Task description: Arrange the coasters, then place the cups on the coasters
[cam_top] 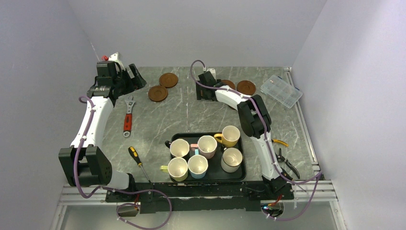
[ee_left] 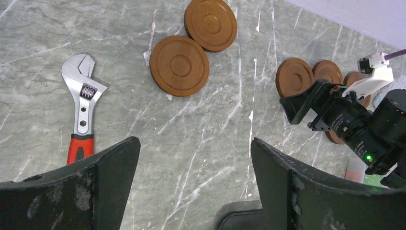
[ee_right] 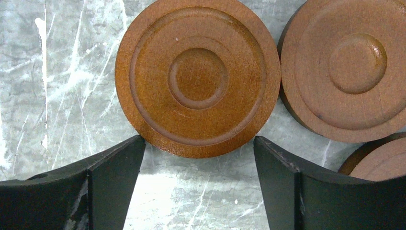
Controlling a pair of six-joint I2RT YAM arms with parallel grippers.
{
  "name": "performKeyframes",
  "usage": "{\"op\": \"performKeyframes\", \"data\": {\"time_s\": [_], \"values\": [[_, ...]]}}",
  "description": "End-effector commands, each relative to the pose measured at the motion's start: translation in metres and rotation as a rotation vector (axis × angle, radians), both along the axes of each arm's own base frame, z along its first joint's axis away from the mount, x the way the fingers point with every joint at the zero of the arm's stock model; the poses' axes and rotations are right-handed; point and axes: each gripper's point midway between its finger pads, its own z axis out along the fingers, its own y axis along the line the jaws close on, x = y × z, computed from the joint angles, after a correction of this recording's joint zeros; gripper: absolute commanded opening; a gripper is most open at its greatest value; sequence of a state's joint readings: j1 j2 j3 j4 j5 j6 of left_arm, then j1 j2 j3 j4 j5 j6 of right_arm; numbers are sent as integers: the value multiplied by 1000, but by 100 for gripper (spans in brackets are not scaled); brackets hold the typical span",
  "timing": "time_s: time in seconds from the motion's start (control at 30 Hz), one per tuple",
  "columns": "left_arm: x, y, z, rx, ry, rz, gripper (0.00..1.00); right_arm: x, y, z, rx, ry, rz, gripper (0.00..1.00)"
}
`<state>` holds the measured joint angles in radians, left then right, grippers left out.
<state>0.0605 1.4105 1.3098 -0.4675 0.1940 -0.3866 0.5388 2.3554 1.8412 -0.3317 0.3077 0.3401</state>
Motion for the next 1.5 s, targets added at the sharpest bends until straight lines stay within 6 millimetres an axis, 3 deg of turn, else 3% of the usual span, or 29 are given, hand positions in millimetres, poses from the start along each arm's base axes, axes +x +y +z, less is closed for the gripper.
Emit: {"op": "performKeyframes", "data": {"time_s": [0.0, 0.13, 0.27, 0.4, 0.57, 0.6, 0.8, 0.97, 1.27, 1.47], "values": [[5, 2, 9, 13, -52, -10, 91, -10, 3, 25, 21, -21, 40, 94], [8, 2, -2, 24, -28, -16, 90, -20, 18, 58, 92, -56, 113, 99], [16, -3, -26, 23, 21, -52, 89, -36, 26, 99, 172, -101, 171, 99], [27, -15, -40, 39, 48, -104, 88, -57, 19, 135, 226, -140, 198, 99], [51, -31, -64, 24, 115, -168, 86, -80, 1, 156, 251, -155, 204, 99], [55, -43, -70, 29, 128, -195, 85, -85, -3, 158, 254, -158, 201, 99], [88, -71, -91, 34, 136, -264, 85, -105, -25, 159, 306, -152, 149, 99], [108, -85, -123, 37, 163, -303, 84, -118, -28, 158, 348, -137, 143, 99], [125, -90, -162, 145, 186, -303, 85, -145, -22, 140, 432, -66, 167, 99], [124, -93, -188, 146, 213, -319, 85, -153, -21, 133, 448, -42, 174, 99]]}}
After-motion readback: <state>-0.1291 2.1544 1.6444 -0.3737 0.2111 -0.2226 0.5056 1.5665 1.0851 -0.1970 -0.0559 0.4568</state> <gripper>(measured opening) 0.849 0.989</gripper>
